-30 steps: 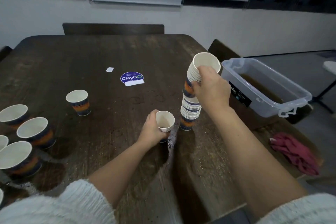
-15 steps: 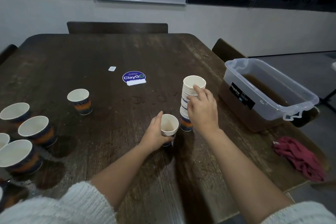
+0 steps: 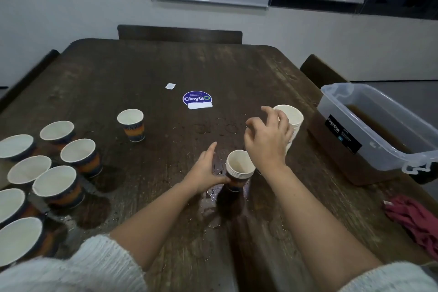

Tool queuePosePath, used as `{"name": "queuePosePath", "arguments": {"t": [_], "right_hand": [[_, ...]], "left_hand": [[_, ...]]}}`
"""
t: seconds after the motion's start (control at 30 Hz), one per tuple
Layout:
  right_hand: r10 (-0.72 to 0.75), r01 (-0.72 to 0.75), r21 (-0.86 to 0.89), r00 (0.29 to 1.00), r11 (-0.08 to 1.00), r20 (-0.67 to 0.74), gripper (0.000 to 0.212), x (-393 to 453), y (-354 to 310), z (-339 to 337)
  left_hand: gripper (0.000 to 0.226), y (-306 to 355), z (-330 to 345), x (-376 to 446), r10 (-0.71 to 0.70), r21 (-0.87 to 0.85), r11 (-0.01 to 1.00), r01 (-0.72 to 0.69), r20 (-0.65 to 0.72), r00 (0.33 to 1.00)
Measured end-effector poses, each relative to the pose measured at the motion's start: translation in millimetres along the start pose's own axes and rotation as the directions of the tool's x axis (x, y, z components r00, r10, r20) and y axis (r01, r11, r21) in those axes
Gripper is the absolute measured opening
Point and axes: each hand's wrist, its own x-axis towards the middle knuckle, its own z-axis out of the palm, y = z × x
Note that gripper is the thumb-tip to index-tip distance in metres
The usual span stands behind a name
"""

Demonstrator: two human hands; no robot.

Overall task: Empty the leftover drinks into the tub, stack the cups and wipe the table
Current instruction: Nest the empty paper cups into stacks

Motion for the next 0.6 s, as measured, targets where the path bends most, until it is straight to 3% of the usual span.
{"name": "queuePosePath", "arguments": {"t": [0.27, 0.4, 0.5, 0.6], "right_hand": [[-0.242, 0.238, 0.184, 0.970, 0.954, -0.005, 0.009, 5.0, -89.8, 51.0], [-0.364, 0.331, 0.288, 0.929, 0.899, 0.069, 0.010, 7.3, -137.4, 82.8], [-0.449, 0.376, 0.276, 0.848, 0.884, 0.282, 0.016, 13.9, -162.4, 102.8], [-0.476, 0.444, 0.210, 0.655, 0.871, 0.588, 0.034, 24.7, -193.2, 132.5]], "left_hand": [[0.088, -48.9, -83.7, -22.7, -0.112, 0.053, 0.990, 0.132, -0.280, 0.953], [0.073, -75.9, -131.0, -36.9, -0.122, 0.174, 0.956, 0.236, -0.496, 0.860], [0.061, -90.3, -158.4, -46.9, -0.102, 0.270, 0.897, 0.349, -0.642, 0.760], [0.050, -110.6, -180.0, -55.4, -0.120, 0.324, 0.799, 0.506, -0.739, 0.663]]}}
